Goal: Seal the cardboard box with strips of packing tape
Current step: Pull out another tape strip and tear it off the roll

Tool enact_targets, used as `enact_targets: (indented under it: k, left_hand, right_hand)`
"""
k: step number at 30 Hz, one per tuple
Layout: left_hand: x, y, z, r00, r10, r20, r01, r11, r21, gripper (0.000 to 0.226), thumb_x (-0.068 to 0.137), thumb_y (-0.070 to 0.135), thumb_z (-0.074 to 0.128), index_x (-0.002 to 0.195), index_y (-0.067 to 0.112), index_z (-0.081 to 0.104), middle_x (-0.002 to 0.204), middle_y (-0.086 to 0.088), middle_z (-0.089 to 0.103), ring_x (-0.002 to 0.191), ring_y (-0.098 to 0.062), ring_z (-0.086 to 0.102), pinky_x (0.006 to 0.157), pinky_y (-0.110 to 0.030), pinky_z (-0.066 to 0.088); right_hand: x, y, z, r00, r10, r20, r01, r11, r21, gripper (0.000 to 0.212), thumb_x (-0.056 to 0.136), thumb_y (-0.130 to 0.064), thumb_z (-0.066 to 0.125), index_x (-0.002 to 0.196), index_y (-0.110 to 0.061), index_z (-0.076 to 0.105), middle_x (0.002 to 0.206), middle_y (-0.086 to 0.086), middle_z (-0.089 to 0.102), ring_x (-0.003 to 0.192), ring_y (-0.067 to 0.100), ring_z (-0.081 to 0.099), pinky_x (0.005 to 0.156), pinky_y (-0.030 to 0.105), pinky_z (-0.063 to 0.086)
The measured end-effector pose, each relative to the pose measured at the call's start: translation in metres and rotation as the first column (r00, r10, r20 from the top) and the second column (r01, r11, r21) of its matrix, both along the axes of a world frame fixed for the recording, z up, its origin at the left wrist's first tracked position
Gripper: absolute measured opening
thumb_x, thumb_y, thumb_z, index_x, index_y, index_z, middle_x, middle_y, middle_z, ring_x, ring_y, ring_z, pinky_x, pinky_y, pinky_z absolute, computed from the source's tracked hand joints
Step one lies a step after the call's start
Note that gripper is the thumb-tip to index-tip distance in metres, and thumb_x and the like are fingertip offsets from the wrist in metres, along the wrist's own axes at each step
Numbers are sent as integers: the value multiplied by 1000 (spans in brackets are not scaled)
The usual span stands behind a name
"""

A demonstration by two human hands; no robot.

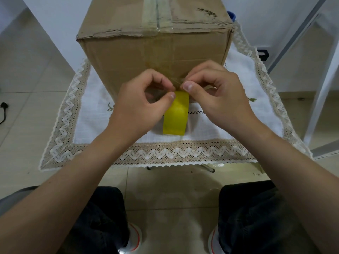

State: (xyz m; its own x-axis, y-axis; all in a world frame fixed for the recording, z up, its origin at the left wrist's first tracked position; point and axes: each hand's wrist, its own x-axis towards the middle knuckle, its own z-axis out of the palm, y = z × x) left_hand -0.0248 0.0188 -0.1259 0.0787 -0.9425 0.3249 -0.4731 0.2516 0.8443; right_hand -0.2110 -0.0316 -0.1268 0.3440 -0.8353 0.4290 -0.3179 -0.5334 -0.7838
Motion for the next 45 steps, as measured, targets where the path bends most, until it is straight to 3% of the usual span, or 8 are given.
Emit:
enact_targets:
  k: [9, 19, 27, 31, 34, 37, 41, 45]
  left_hand:
    - [-4, -2, -3, 996, -3, -93, 5, 1000, 22, 27, 81, 16, 81, 95, 34, 66, 88, 11, 71, 87, -10, 72, 82, -49, 62]
    - [-5, -2, -5, 996, -5, -95, 4, 1000, -3, 27, 86, 13, 82, 94, 36, 70, 91, 12, 75, 89, -4, 73, 85, -42, 64]
    - [-7, -1, -8, 997, 24, -69, -26, 1000, -16, 21, 86, 20, 82, 98, 34, 71, 103, 5, 75, 99, -12, 73, 86, -44, 62]
    - [-4, -4, -10, 997, 74, -10, -74, 996, -47, 20, 85, 25, 82, 93, 39, 71, 114, 8, 68, 109, 4, 63, 87, -27, 60]
    - [-5, -5, -11, 998, 66, 5, -65, 996, -62, 21, 86, 22, 82, 90, 39, 72, 106, 12, 68, 101, -1, 67, 83, -22, 59]
    - [-5, -5, -10, 997, 71, 5, -70, 995, -78, 16, 85, 19, 83, 90, 32, 74, 99, 15, 66, 91, -2, 67, 77, -15, 55]
    - [-7, -5, -10, 997, 71, 12, -70, 995, -74, 11, 86, 20, 82, 88, 29, 75, 94, 16, 65, 87, -7, 68, 75, -23, 58]
    - [-8, -5, -9, 997, 75, 18, -73, 995, -67, 10, 86, 20, 82, 86, 27, 75, 91, 15, 65, 80, -1, 65, 70, -16, 52]
  right_hand:
    - [1, 0, -2, 1000, -1, 1, 1, 1000, -2, 12, 94, -11, 71, 87, -4, 78, 99, 7, 68, 86, 15, 67, 74, 43, 57]
    - [2, 1, -2, 1000, 0, 3, 0, 1000, -9, 12, 94, -11, 70, 85, -6, 76, 98, 7, 68, 85, 16, 67, 72, 40, 58]
    - [2, 1, -1, 1000, 10, -24, -11, 999, -43, 9, 94, -12, 71, 87, -14, 76, 99, 7, 67, 82, 13, 66, 68, 19, 51]
    - [2, 1, -2, 1000, 13, -27, -15, 998, -54, 9, 95, -11, 71, 88, -12, 77, 99, 8, 67, 83, 16, 66, 66, 20, 51]
    - [2, 1, -1, 999, 4, -37, -6, 998, -60, 10, 95, -12, 71, 89, -10, 78, 98, 5, 67, 82, 14, 65, 67, 18, 51]
    - [1, 1, -1, 998, -16, -58, 11, 995, -99, 10, 94, -14, 72, 88, -11, 79, 98, 3, 66, 82, 13, 65, 68, 24, 54]
    - [-3, -1, 0, 988, -81, -133, 52, 977, -205, 14, 94, -23, 71, 88, -14, 80, 99, 2, 63, 82, 13, 63, 70, 37, 55]
    - [-6, 0, 1, 955, -193, -225, 102, 927, -360, 21, 96, -36, 69, 88, -19, 80, 103, 3, 63, 85, 15, 63, 65, 45, 54]
